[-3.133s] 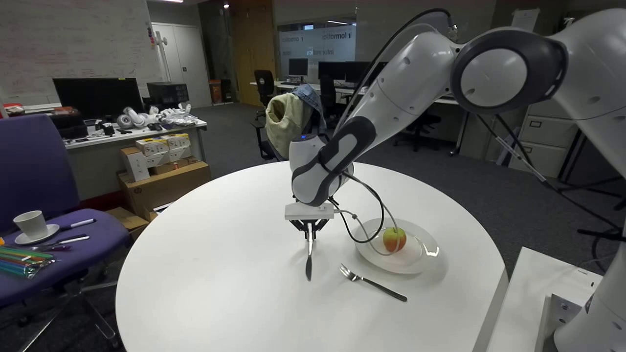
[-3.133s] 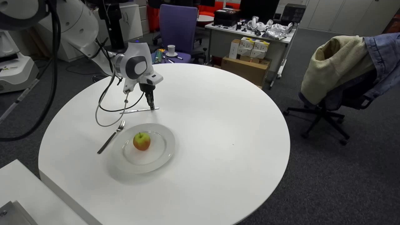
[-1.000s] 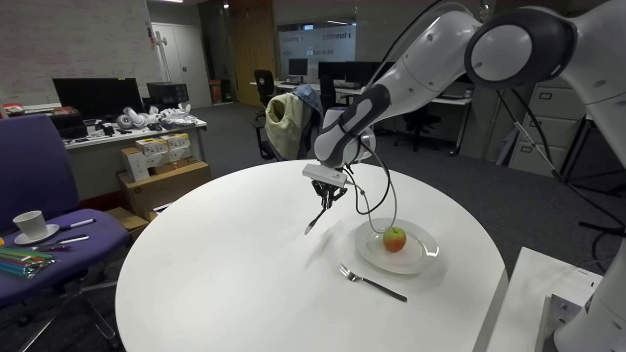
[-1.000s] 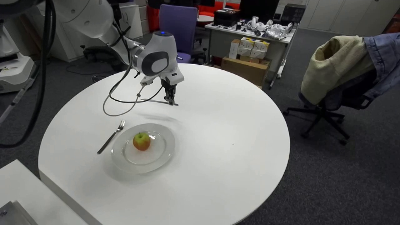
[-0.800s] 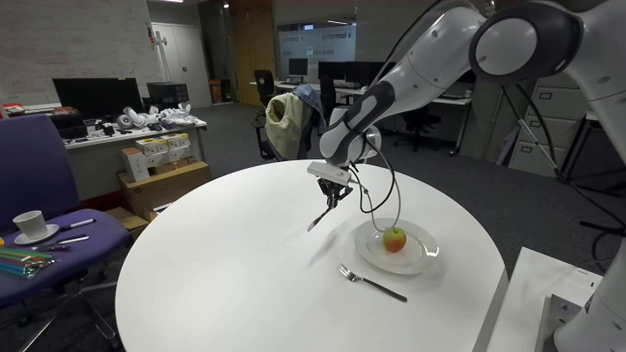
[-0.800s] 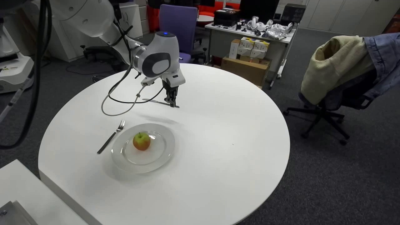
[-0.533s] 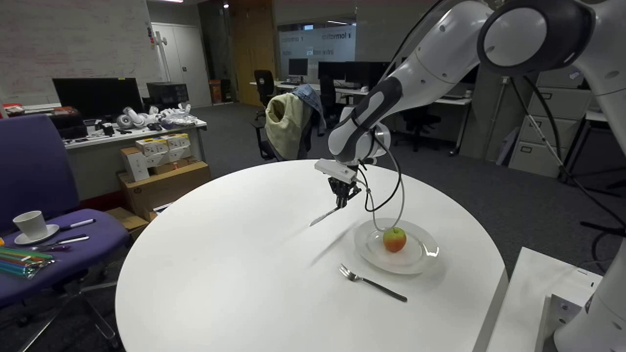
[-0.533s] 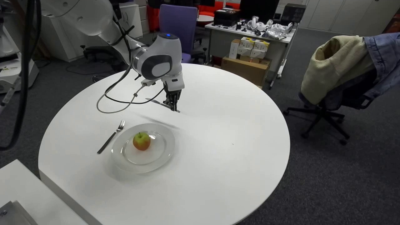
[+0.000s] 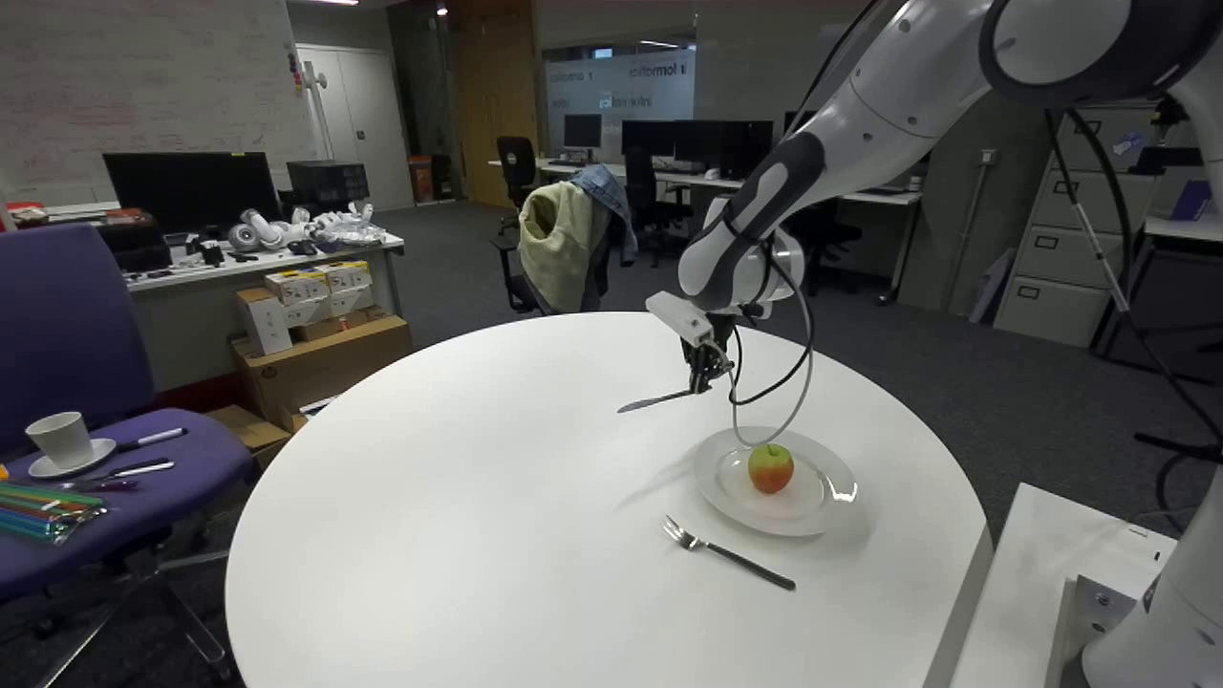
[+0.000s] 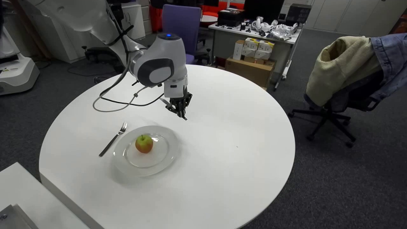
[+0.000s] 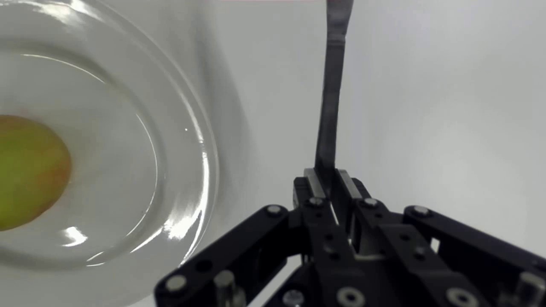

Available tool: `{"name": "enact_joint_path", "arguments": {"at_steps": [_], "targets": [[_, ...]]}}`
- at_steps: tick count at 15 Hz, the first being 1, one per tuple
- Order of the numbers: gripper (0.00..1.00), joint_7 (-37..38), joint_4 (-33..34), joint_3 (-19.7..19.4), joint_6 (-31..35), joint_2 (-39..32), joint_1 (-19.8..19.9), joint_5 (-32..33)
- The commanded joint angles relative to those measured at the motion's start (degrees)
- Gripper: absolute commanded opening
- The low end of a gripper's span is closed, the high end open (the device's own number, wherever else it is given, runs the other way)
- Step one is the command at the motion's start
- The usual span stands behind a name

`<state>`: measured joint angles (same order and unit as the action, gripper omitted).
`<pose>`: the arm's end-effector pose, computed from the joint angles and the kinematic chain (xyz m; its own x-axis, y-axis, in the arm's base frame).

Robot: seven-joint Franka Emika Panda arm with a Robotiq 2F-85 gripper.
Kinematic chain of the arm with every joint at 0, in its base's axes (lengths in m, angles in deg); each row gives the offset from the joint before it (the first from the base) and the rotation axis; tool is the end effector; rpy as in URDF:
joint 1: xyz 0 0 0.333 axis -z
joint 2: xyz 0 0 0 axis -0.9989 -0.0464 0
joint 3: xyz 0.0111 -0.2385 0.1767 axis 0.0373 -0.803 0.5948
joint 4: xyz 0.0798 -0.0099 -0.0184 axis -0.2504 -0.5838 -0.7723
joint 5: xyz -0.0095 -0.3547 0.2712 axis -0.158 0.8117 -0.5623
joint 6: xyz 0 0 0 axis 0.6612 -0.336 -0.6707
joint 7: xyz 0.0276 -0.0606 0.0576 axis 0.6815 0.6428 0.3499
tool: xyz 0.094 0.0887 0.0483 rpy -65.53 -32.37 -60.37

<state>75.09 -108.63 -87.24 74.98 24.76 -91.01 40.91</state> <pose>0.6349 -0.1170 0.1282 -0.2651 -0.9635 -0.0379 -0.9503 0.2677 -0.1588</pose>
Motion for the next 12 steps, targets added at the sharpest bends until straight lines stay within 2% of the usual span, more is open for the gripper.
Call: {"name": "enact_joint_path", "arguments": {"at_steps": [1,7,12], "targets": [[0.03,5.45,-8.34,0.29,5.22,6.8,1.74,-2.68],[0.03,11.07,-13.26,-0.05,9.73,9.72,2.76,-1.98],[0.03,11.62,-15.78,0.7,11.81,11.19,3.48,-2.13]]}}
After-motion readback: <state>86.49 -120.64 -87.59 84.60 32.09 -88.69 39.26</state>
